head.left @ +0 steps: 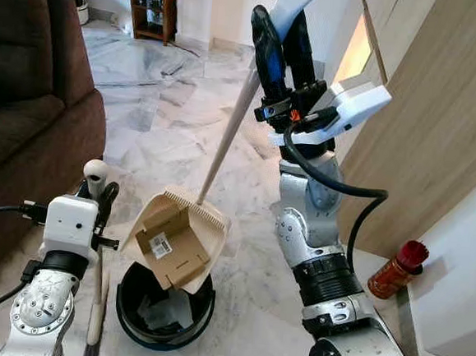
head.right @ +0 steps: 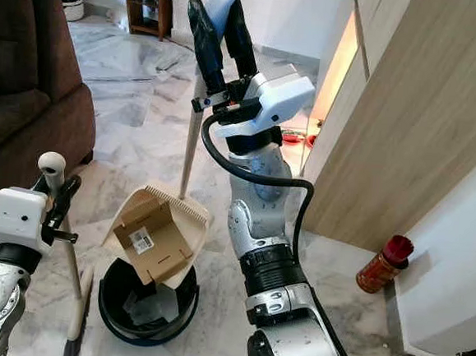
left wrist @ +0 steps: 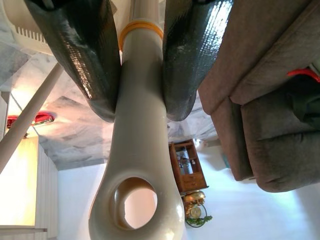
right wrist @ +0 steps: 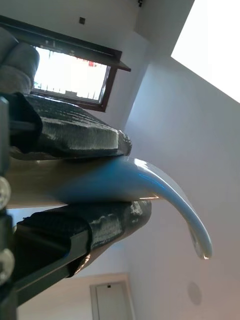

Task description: Sweep floor

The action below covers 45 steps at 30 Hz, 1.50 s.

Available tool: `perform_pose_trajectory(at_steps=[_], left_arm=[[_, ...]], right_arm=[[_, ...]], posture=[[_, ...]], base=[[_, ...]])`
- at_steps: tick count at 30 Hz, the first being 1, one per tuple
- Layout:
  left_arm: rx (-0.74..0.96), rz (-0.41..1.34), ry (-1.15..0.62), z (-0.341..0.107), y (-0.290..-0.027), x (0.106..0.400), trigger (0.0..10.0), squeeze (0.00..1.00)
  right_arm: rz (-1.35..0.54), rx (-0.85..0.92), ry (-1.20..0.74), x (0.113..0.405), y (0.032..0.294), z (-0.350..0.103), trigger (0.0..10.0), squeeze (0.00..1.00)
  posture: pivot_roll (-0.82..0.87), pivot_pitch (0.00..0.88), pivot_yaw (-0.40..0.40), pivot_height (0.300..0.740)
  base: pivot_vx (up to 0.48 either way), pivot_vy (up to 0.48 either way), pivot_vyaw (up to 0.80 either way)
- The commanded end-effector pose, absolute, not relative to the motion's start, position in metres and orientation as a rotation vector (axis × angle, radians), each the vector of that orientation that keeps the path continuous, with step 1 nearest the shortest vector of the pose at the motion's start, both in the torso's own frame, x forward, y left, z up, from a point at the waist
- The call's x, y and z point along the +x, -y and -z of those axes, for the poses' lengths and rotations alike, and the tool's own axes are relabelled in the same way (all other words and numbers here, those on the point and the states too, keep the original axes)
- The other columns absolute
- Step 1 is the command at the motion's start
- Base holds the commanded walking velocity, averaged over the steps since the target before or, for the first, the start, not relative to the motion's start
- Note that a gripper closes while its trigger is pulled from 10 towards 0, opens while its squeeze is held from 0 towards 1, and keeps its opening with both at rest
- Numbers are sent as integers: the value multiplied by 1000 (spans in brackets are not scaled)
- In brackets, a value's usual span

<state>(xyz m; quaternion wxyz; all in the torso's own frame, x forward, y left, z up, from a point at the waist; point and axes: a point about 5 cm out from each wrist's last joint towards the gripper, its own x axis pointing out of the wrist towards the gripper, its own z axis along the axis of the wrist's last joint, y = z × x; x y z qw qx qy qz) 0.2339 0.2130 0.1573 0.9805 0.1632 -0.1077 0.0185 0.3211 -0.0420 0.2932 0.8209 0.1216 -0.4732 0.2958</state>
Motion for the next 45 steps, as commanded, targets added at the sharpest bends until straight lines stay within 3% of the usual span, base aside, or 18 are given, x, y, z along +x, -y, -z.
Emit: perform_pose_trajectory(at_steps=[1,4,7,14,16,18,20,22,28,39,42,45], left_arm=[[346,-18,258,-163,-209,235,10000,0],[344,-16,256,-163,-208,235,10000,0],[342,-14,255,-163,-207,235,10000,0],[342,-13,257,-163,-207,235,10000,0],[342,-12,258,-162,-207,235,10000,0],[342,-12,258,-162,-207,236,10000,0],[342,-12,257,-162,-207,236,10000,0],[342,-10,256,-162,-206,236,10000,0],[347,-14,252,-161,-207,235,10000,0],[374,-1,248,-160,-206,234,10000,0],[401,19,245,-158,-204,233,10000,0],[399,23,245,-158,-202,234,10000,0]], right_arm=[[-615,384,1096,305,26,-307,10000,0],[-609,315,1110,303,22,-305,10000,0],[-608,467,977,312,22,-301,10000,0],[-608,327,1081,304,20,-304,10000,0],[-622,437,979,309,20,-300,10000,0],[-599,430,991,309,22,-301,10000,0],[-563,273,1092,305,22,-303,10000,0],[-579,360,1018,310,21,-299,10000,0],[-545,357,1028,311,25,-301,10000,0],[-379,257,1072,319,39,-306,10000,0],[-289,111,1116,322,48,-308,10000,0],[-148,106,1097,331,64,-308,10000,0]], posture=[[137,0,-84,740],[139,0,-85,740],[139,0,-85,740],[139,0,-86,740],[138,0,-87,740],[138,0,-87,740],[138,0,-89,740],[139,0,-89,740],[137,0,-90,740],[137,0,-92,740],[137,0,-92,740],[135,0,-93,740]], base=[[0,0,0],[0,0,0],[0,0,0],[0,0,0],[0,0,0],[0,0,0],[0,0,0],[0,0,0],[0,0,0],[0,0,0],[0,0,0],[0,0,0]])
